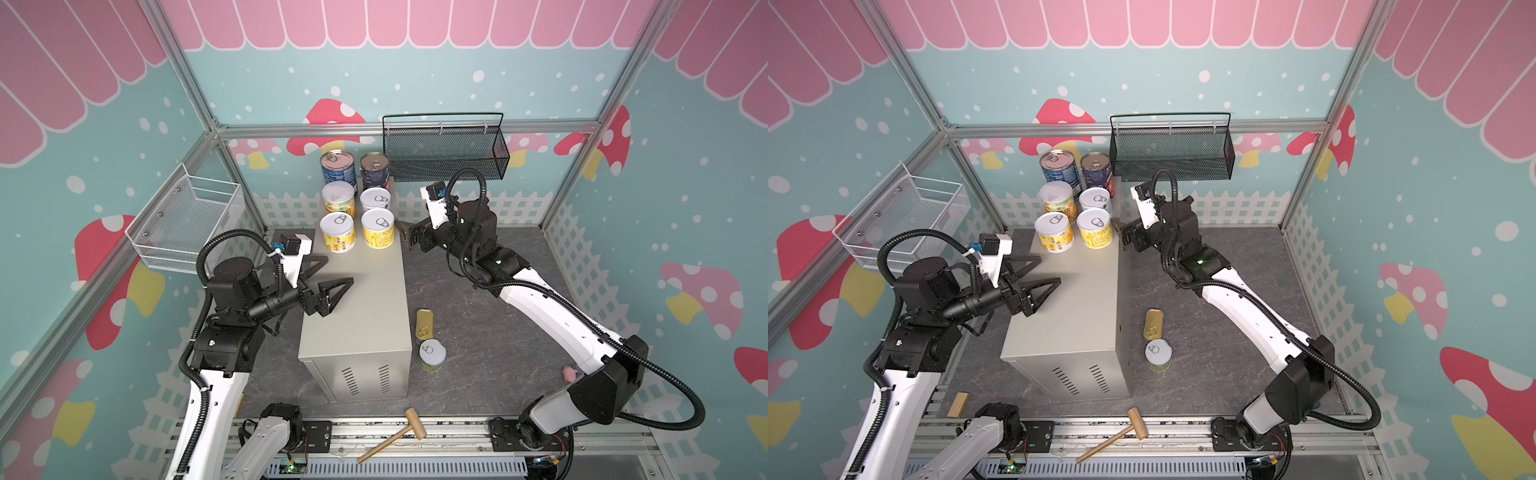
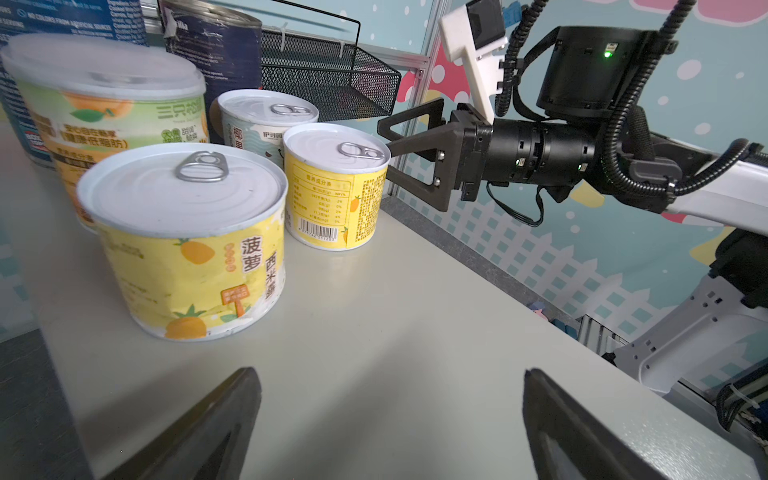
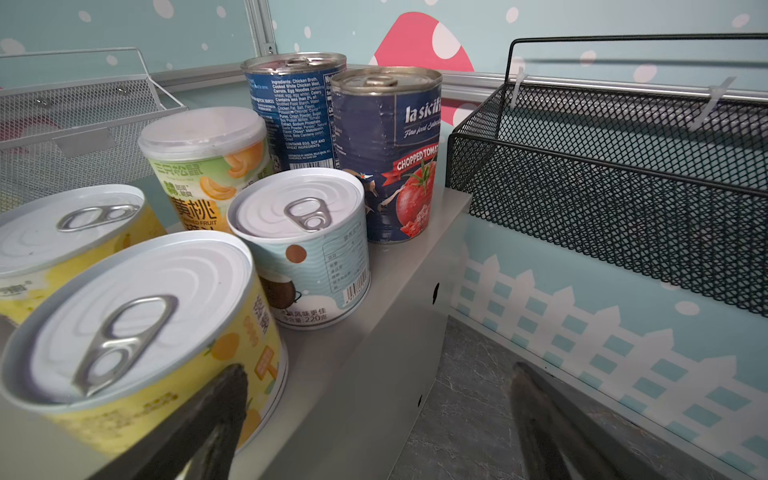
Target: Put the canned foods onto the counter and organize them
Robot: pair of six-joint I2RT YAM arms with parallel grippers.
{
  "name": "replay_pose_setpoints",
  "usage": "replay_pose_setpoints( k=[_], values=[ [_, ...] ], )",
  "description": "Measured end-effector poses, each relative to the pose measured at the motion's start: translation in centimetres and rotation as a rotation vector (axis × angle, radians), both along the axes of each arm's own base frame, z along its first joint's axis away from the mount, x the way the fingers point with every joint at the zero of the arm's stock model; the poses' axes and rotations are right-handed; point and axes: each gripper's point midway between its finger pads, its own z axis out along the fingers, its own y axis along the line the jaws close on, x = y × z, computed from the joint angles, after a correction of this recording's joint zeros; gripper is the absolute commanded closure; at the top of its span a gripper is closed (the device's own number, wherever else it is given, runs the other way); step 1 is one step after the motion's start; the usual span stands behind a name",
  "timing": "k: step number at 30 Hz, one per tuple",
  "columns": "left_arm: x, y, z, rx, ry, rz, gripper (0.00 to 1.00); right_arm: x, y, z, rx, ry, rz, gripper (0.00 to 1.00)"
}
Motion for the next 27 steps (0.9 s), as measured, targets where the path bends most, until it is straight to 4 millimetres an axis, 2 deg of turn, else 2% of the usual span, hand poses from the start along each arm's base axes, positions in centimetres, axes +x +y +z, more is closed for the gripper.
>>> replay_pose_setpoints(
  k=[20,27],
  values=[
    [0.01,0.01,0.01,-0.002,0.002,0.001,0.01,-0.26,0.13,0.32,0.007,-0.006,0.015,0.01],
    [0.01,0.01,0.01,-0.002,0.002,0.001,0.01,-0.3,-0.43,0.92,0.011,-0.019,-0.01,0.01]
  ],
)
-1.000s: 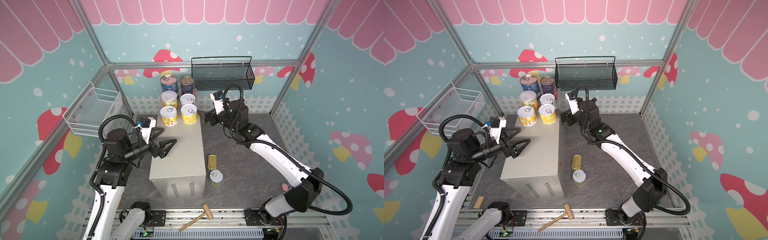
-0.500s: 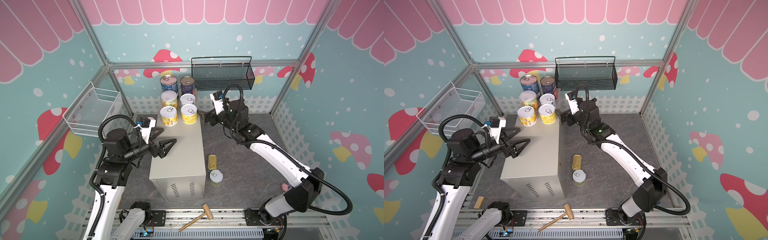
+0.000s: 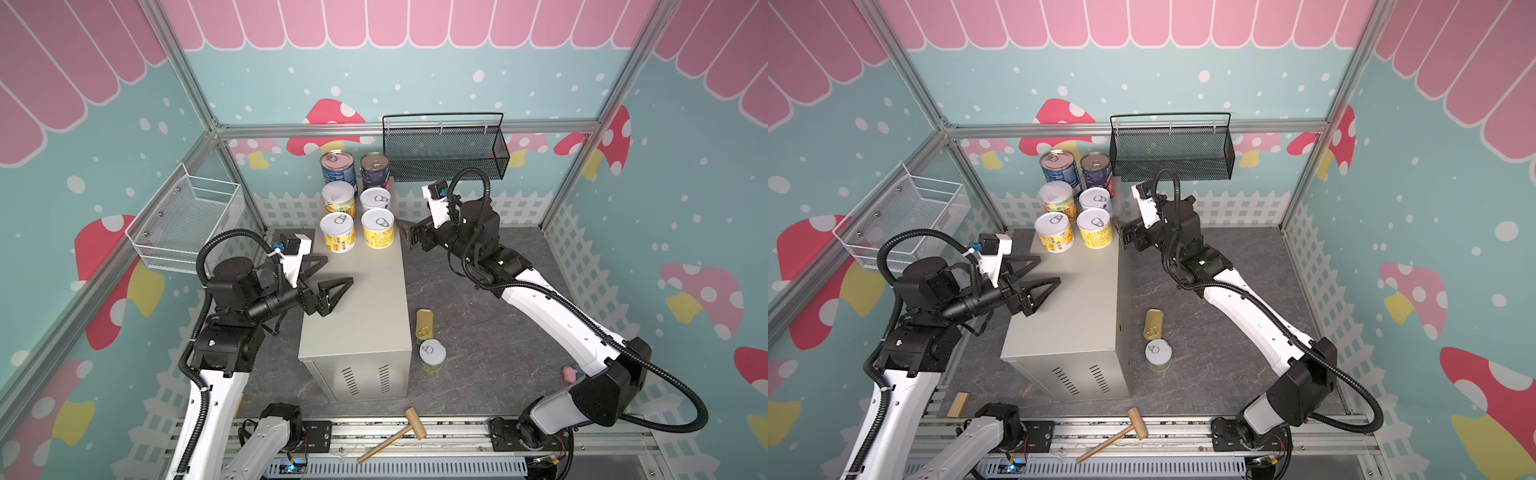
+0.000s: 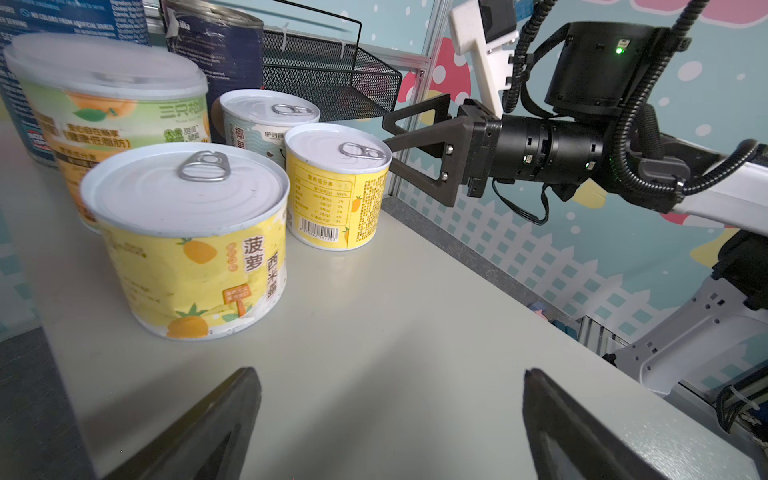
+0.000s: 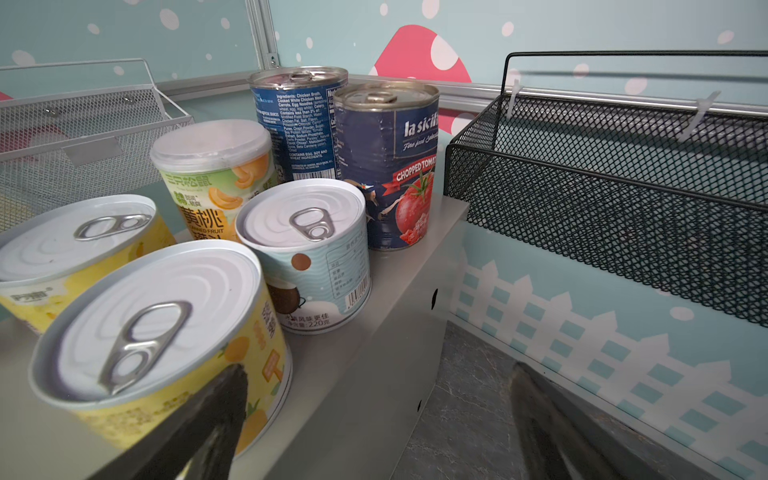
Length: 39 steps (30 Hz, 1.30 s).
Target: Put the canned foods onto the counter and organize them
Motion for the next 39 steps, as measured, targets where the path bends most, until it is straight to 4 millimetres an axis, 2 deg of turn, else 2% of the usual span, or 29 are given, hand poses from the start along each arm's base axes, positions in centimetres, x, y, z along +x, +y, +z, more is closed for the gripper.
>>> replay_pose_setpoints(
  k=[8,29,39],
  values=[
    [0.0,0.0,0.0,0.0,0.0,0.0,0.01,0.0,-0.4,0.4,-0.003,-0.016,-0.019,0.01],
    [0.0,0.0,0.0,0.0,0.0,0.0,0.01,-0.9,0.9,0.9,0.023,-0.018,0.072,0.01],
    [0.0,0.0,0.0,0.0,0.0,0.0,0.01,-0.8,0.8,0.9,0.024,-0.018,0.064,0.0]
  ],
)
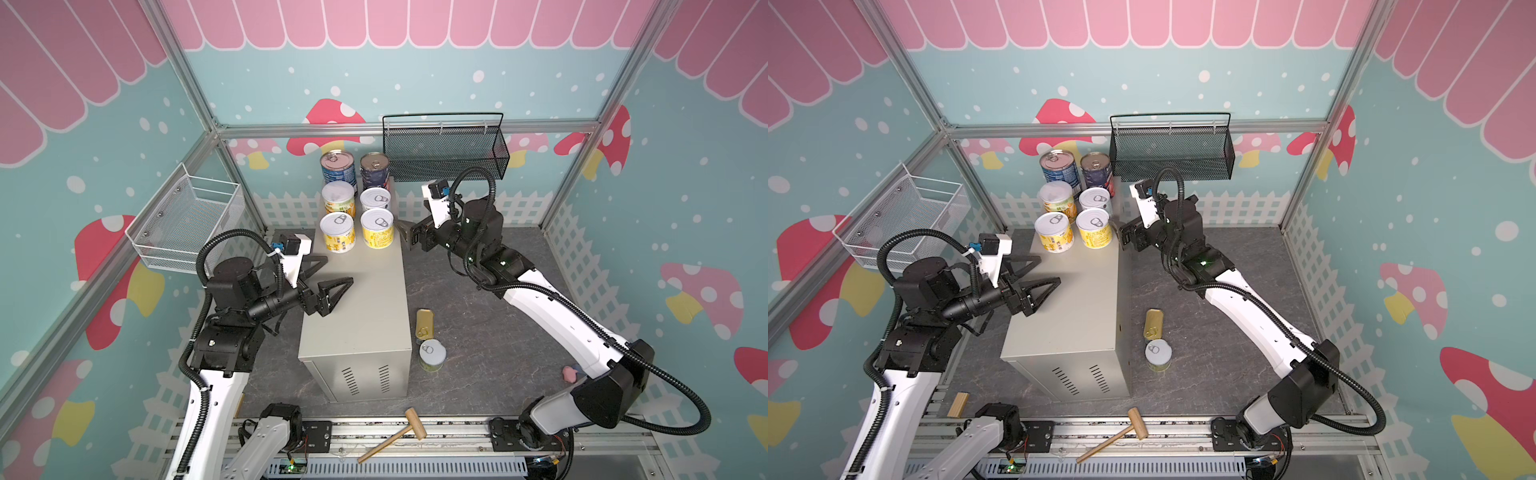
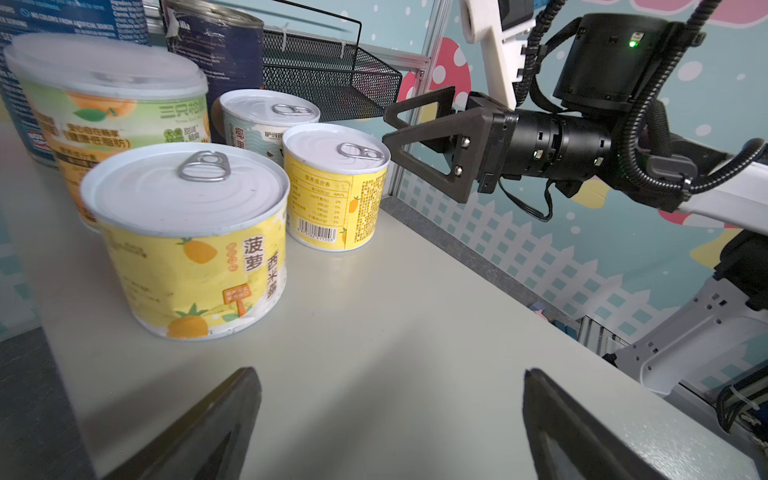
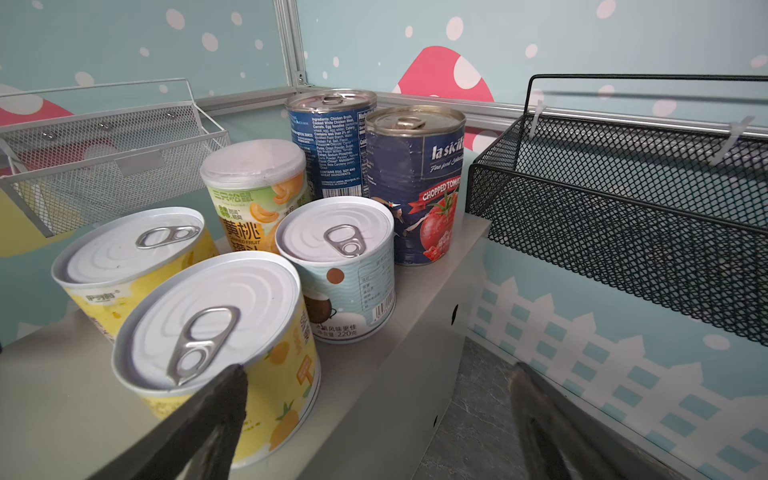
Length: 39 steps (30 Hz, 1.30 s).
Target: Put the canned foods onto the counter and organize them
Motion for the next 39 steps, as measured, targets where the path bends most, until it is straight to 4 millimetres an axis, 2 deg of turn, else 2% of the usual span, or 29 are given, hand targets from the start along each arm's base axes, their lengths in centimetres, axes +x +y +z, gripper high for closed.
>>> replay_pose_setpoints(
  k=[39],
  values=[
    [0.04,0.03,0.15,-0.001,-0.007,0.0,0.01,-0.38,0.4,0.01,0.019,0.017,0.03,0.01]
  ],
)
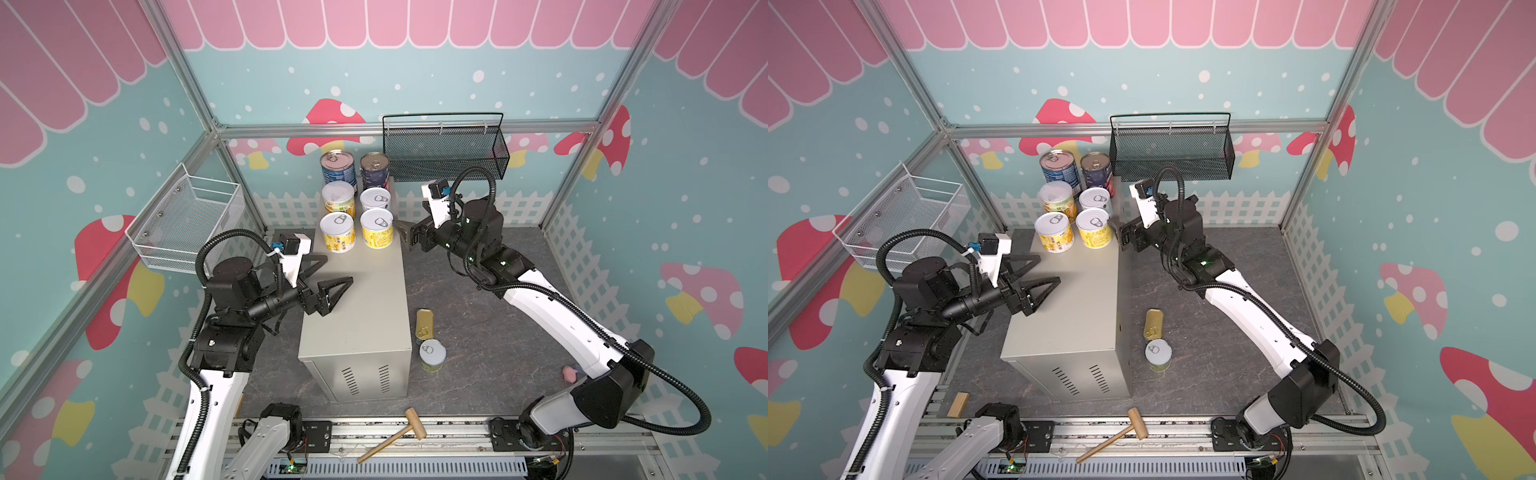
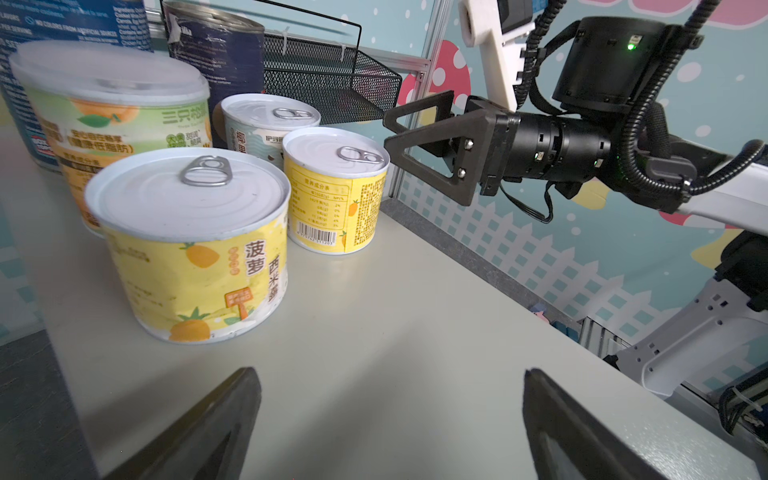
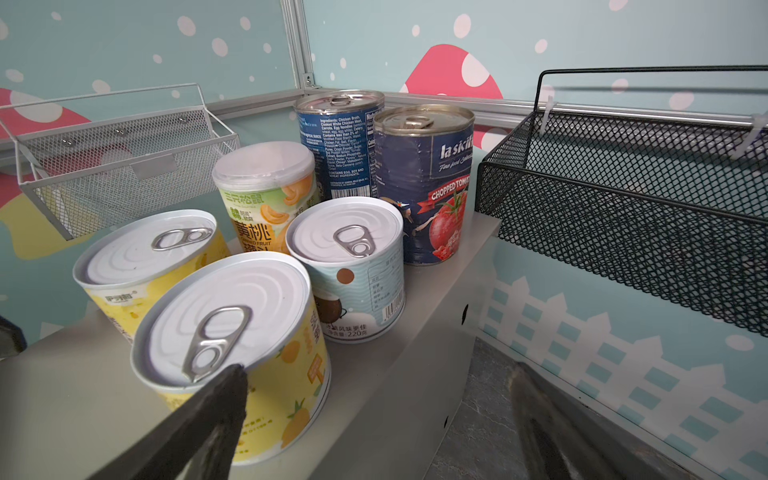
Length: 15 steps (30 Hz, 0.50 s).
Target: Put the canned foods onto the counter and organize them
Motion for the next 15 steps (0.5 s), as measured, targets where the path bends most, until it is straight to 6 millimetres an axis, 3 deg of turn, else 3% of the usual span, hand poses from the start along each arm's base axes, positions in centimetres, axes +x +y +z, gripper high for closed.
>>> replay_pose_setpoints(
  k=[15],
  values=[
    [-0.02,-0.02,0.01,0.0,0.0,-0.002,0.01,-0.1,0.1,0.01,0.006,0.005,0.008,0.01]
  ],
)
